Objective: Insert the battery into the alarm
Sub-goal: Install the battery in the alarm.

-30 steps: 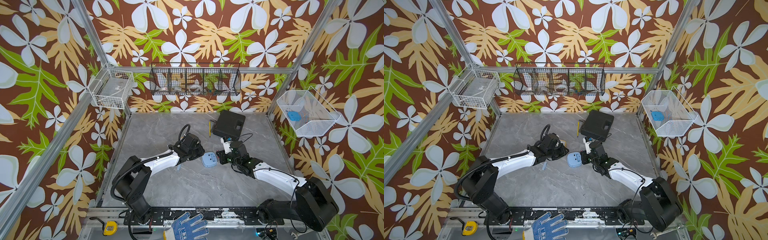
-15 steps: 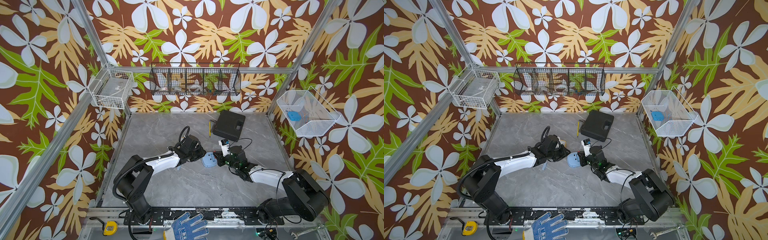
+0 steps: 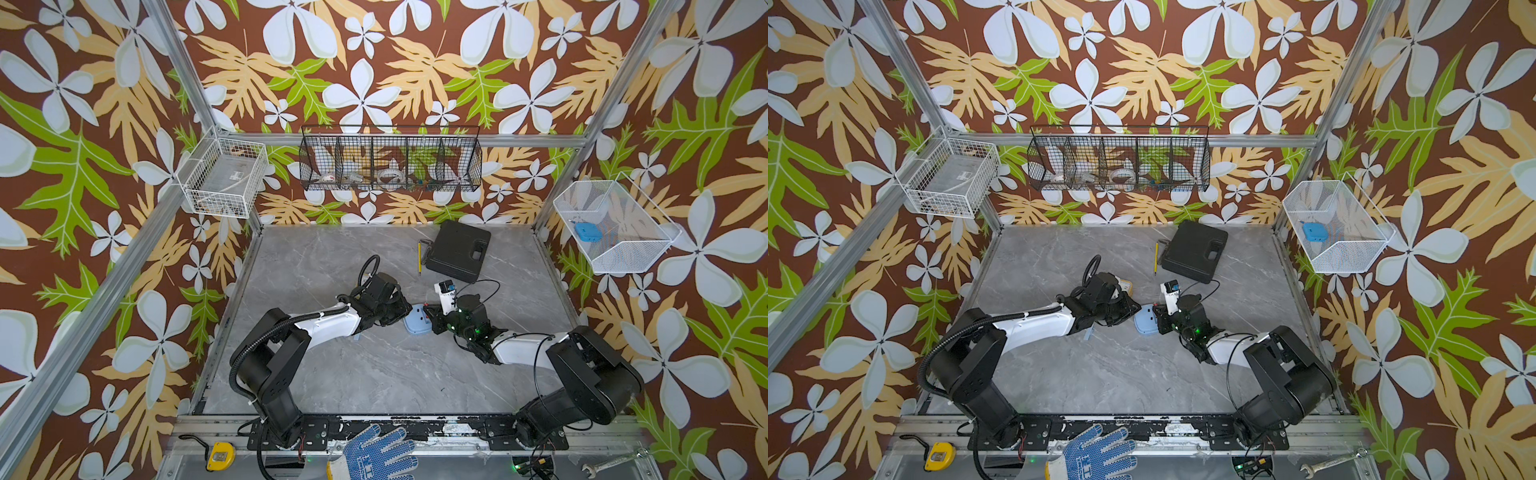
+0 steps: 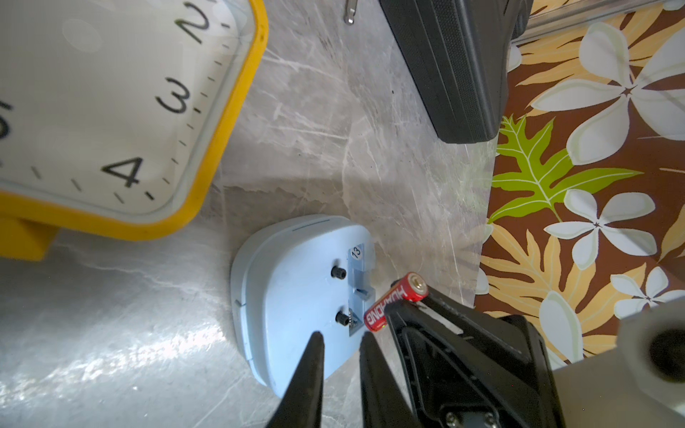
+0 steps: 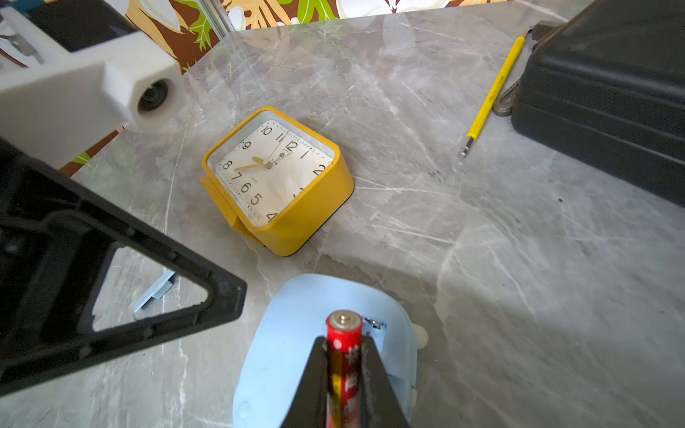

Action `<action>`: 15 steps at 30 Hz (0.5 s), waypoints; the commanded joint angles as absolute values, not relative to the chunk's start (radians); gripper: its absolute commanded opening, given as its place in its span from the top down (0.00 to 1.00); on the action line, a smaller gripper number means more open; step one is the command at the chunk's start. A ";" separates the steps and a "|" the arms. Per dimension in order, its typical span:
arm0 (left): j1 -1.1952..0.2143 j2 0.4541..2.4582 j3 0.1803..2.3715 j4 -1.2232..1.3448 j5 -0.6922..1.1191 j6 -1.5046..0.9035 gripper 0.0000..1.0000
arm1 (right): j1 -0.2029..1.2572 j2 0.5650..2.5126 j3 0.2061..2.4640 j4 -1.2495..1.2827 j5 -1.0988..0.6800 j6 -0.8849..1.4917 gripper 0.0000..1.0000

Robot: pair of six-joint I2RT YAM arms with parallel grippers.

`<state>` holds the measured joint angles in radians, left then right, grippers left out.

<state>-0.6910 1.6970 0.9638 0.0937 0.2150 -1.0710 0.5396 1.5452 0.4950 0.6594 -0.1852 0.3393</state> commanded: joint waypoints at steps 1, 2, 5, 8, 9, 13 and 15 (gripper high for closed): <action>-0.690 1.699 0.968 0.118 0.219 -1.075 0.79 | 0.543 1.561 0.493 0.712 -0.185 0.330 0.88; -0.690 1.697 0.966 0.118 0.219 -1.076 0.79 | 0.544 1.565 0.490 0.722 -0.186 0.332 0.88; -0.690 1.697 0.963 0.118 0.218 -1.078 0.79 | 0.543 1.576 0.492 0.735 -0.178 0.335 0.88; -0.690 1.698 0.965 0.119 0.218 -1.078 0.79 | 0.546 1.590 0.491 0.742 -0.176 0.327 0.88; -0.690 1.698 0.966 0.118 0.218 -1.077 0.79 | 0.549 1.596 0.491 0.742 -0.175 0.321 0.88; -0.690 1.695 0.963 0.117 0.216 -1.078 0.79 | 0.571 1.610 0.487 0.745 -0.145 0.306 0.88; -0.690 1.692 0.959 0.118 0.213 -1.079 0.79 | 0.589 1.615 0.479 0.749 -0.118 0.294 0.88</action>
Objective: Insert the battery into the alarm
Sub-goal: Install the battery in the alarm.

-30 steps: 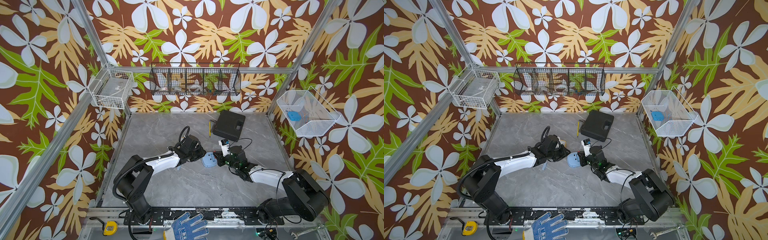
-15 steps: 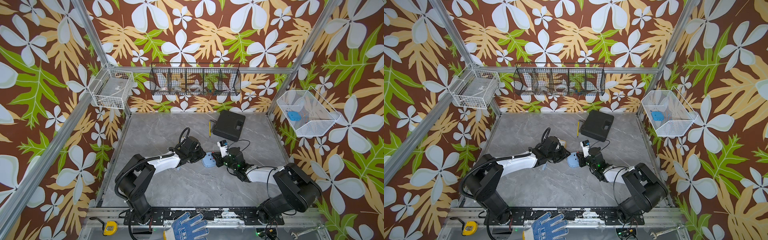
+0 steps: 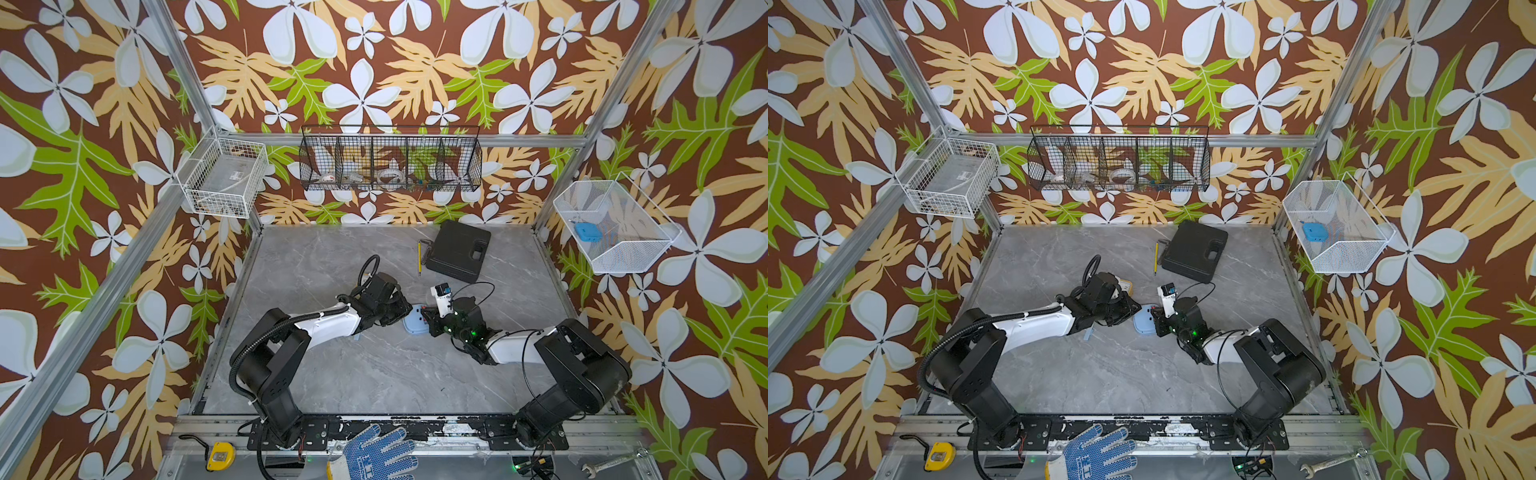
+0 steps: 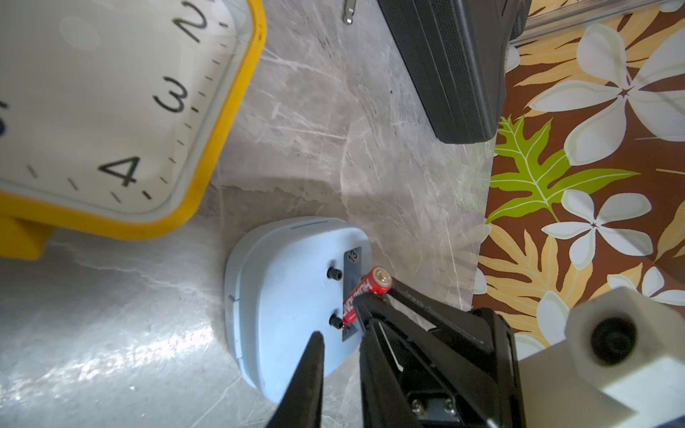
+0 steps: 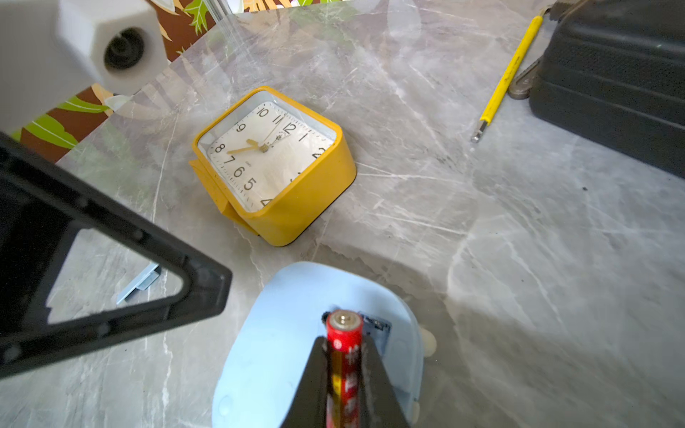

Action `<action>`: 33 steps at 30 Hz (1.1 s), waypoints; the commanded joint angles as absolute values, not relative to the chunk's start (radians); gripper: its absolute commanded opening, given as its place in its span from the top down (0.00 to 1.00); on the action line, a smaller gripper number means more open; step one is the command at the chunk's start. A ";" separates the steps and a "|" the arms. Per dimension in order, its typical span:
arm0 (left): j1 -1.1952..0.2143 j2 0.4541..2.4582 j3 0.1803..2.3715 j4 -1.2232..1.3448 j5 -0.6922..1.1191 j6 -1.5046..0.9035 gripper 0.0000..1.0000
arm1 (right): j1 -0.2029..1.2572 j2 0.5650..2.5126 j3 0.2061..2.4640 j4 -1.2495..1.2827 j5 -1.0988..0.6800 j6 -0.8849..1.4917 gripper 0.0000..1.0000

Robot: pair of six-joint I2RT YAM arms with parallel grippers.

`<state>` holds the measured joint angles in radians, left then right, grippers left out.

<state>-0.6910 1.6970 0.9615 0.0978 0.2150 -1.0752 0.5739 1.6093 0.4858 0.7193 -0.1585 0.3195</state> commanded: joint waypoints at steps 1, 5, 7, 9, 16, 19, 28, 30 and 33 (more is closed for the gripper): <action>-0.690 1.691 0.956 0.117 0.212 -1.079 0.79 | 0.594 1.615 0.475 0.747 -0.110 0.290 0.88; -0.690 1.689 0.957 0.116 0.210 -1.078 0.79 | 0.601 1.588 0.445 0.738 -0.072 0.303 0.87; -0.690 1.687 0.957 0.118 0.209 -1.078 0.79 | 0.606 1.561 0.427 0.727 -0.065 0.314 0.80; -0.690 1.687 0.954 0.117 0.207 -1.078 0.79 | 0.612 1.523 0.405 0.718 -0.047 0.321 0.69; -0.690 1.681 0.952 0.118 0.204 -1.078 0.79 | 0.612 1.429 0.460 0.569 -0.019 0.309 0.48; -0.690 1.674 0.945 0.116 0.198 -1.080 0.79 | 0.610 1.407 0.506 0.457 -0.010 0.309 0.44; -0.680 1.676 0.908 0.052 0.199 -1.130 0.78 | 0.560 1.333 0.525 0.218 -0.191 0.313 0.39; -0.675 1.675 0.897 0.052 0.206 -1.145 0.78 | 0.560 1.317 0.513 0.195 -0.219 0.309 0.39; -0.669 1.696 0.894 0.051 0.226 -1.158 0.77 | 0.559 1.294 0.480 0.200 -0.250 0.305 0.37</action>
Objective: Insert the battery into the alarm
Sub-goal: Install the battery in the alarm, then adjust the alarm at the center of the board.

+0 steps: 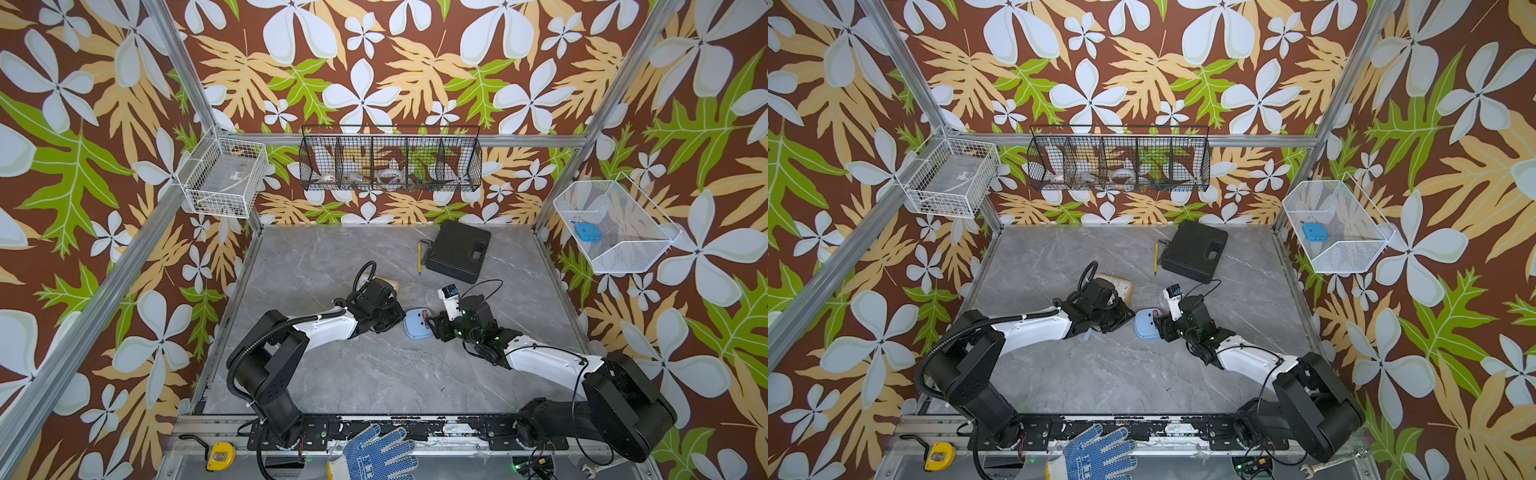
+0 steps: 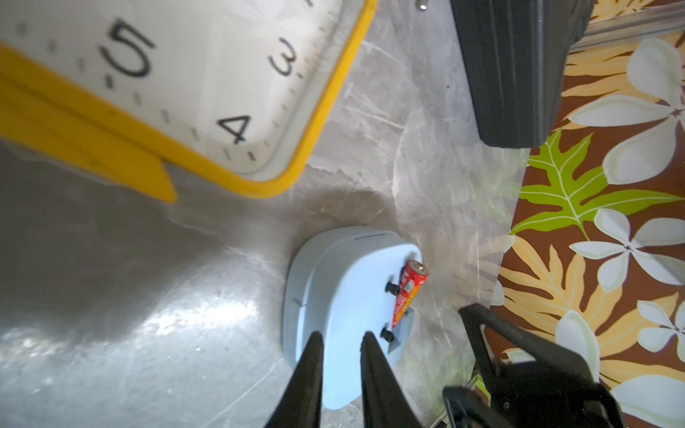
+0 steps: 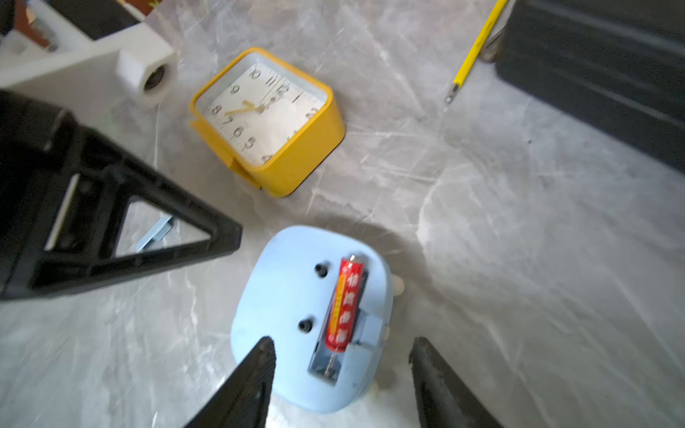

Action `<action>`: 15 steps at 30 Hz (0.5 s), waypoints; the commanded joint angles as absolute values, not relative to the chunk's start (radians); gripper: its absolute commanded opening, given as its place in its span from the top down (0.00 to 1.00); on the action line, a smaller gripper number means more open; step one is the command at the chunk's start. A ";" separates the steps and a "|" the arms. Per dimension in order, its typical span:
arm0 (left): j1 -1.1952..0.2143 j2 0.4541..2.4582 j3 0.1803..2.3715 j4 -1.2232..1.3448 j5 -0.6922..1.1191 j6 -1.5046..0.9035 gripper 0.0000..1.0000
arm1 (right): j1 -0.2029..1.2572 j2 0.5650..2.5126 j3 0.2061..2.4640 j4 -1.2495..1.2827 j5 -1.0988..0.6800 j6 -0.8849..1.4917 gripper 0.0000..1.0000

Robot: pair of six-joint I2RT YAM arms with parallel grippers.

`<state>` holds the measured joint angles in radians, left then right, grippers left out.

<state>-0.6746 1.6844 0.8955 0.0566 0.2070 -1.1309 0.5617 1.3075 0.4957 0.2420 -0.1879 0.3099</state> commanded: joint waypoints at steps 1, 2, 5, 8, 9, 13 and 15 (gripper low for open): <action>-0.669 1.705 0.896 0.062 0.239 -1.158 0.76 | 0.559 1.289 0.472 0.208 -0.263 0.305 0.36; -0.669 1.715 0.900 0.069 0.250 -1.157 0.76 | 0.556 1.291 0.469 0.212 -0.276 0.308 0.35; -0.668 1.755 0.936 0.066 0.284 -1.142 0.75 | 0.550 1.311 0.475 0.204 -0.304 0.311 0.34; -0.668 1.784 0.962 0.069 0.308 -1.133 0.75 | 0.532 1.331 0.469 0.233 -0.376 0.317 0.33; -0.667 1.790 0.967 0.070 0.312 -1.131 0.75 | 0.526 1.341 0.471 0.232 -0.389 0.318 0.33; -0.666 1.811 0.984 0.075 0.329 -1.126 0.75 | 0.520 1.394 0.487 0.238 -0.445 0.305 0.33; -0.664 1.816 0.988 0.085 0.334 -1.126 0.75 | 0.520 1.413 0.496 0.248 -0.484 0.305 0.33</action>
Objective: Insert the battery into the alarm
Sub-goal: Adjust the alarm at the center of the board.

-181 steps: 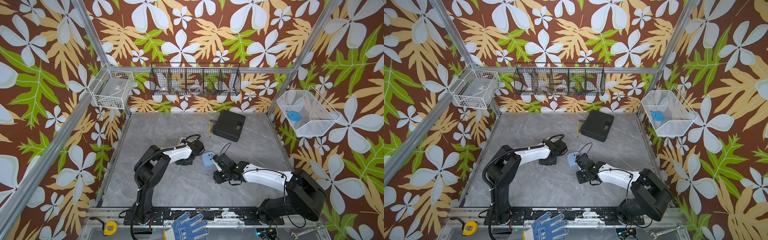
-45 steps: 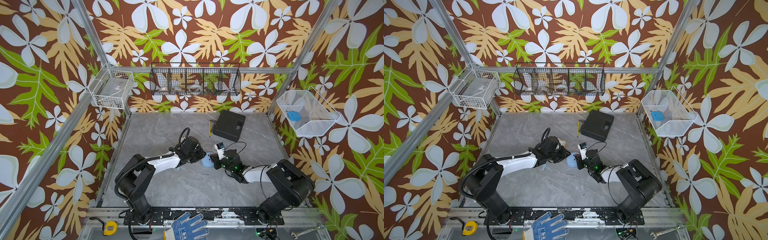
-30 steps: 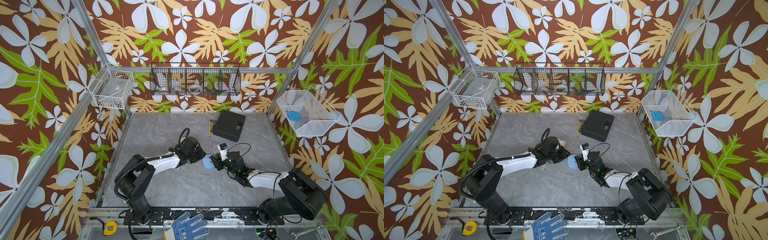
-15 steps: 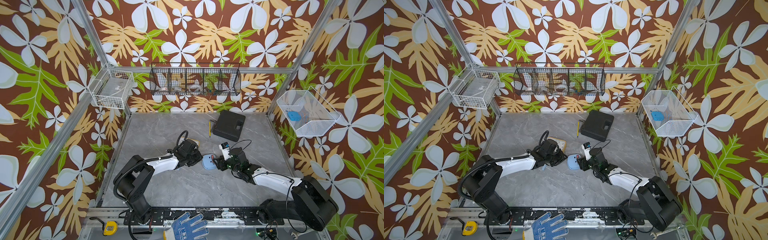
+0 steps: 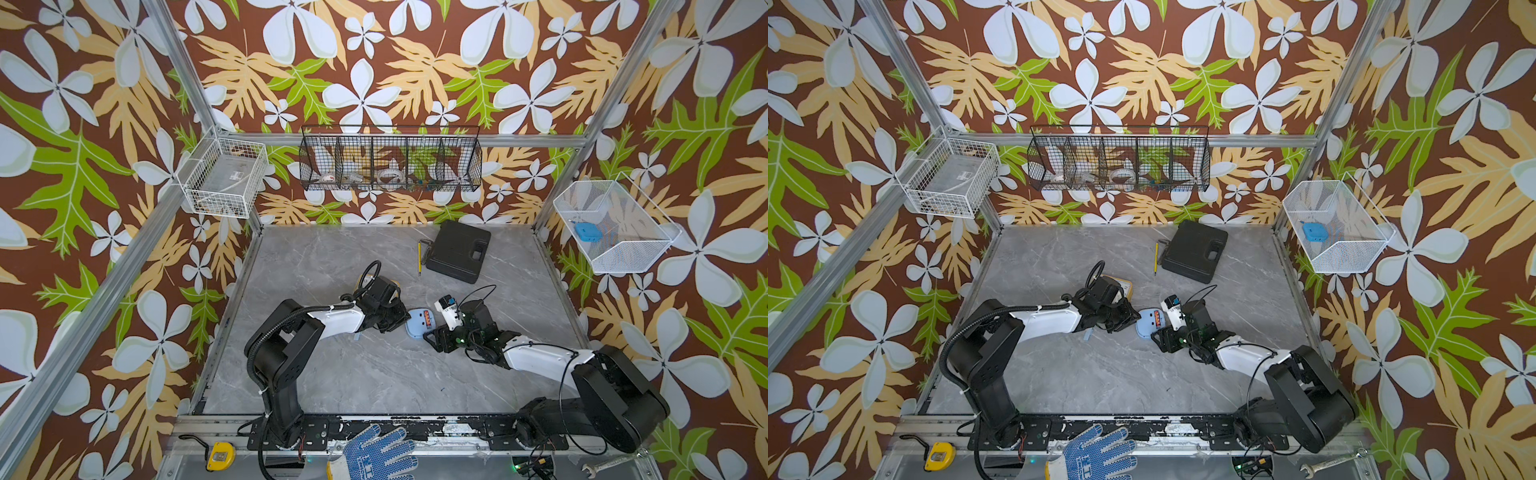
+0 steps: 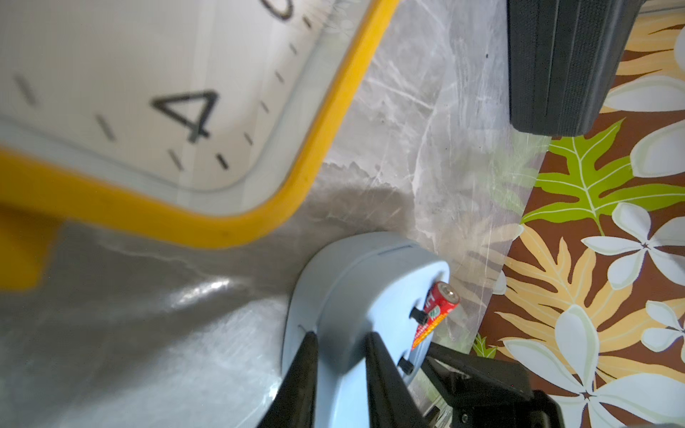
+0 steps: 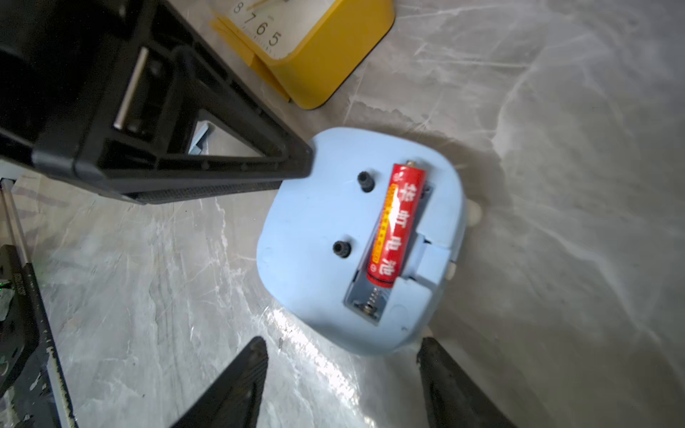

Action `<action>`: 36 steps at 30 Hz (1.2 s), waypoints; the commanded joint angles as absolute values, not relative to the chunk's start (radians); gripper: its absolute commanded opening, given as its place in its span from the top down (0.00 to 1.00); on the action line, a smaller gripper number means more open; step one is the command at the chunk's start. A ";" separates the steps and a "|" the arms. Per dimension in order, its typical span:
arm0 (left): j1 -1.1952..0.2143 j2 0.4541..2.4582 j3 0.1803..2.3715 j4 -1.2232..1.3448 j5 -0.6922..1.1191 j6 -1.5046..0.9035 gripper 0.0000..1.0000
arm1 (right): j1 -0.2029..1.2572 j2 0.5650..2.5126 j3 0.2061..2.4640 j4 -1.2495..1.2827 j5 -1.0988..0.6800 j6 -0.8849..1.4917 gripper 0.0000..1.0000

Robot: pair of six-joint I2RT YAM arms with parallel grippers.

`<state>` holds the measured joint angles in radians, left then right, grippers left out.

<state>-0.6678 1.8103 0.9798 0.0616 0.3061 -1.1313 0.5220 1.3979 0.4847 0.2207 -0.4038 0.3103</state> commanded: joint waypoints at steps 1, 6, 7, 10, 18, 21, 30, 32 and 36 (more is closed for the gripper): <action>-0.663 1.818 0.993 0.087 0.339 -1.125 0.75 | 0.520 1.416 0.497 0.257 -0.493 0.309 0.33; -0.657 1.802 1.010 0.054 0.309 -1.102 0.75 | 0.521 1.420 0.522 0.222 -0.497 0.301 0.35; -0.658 1.793 1.013 0.040 0.294 -1.091 0.75 | 0.521 1.423 0.526 0.218 -0.508 0.304 0.35; -0.657 1.776 1.030 0.010 0.258 -1.056 0.75 | 0.521 1.460 0.560 0.207 -0.565 0.317 0.35; -0.636 1.837 1.137 -0.099 0.248 -0.979 0.74 | 0.520 1.473 0.616 0.151 -0.605 0.306 0.39; -0.626 1.777 1.098 -0.108 0.211 -0.989 0.73 | 0.520 1.411 0.637 0.067 -0.518 0.259 0.40; -0.626 1.710 0.925 0.020 0.286 -1.157 0.63 | 0.469 1.456 0.793 -0.039 -0.379 0.182 0.40; -0.626 1.713 0.913 0.036 0.296 -1.174 0.61 | 0.460 1.491 0.832 -0.044 -0.381 0.177 0.36; -0.626 1.729 0.910 0.089 0.316 -1.190 0.58 | 0.441 1.587 0.903 -0.063 -0.407 0.150 0.35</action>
<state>-0.6247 1.7187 0.9089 0.0154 0.2878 -1.1519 0.4492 1.5505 0.8780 -0.0307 -0.4023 0.1787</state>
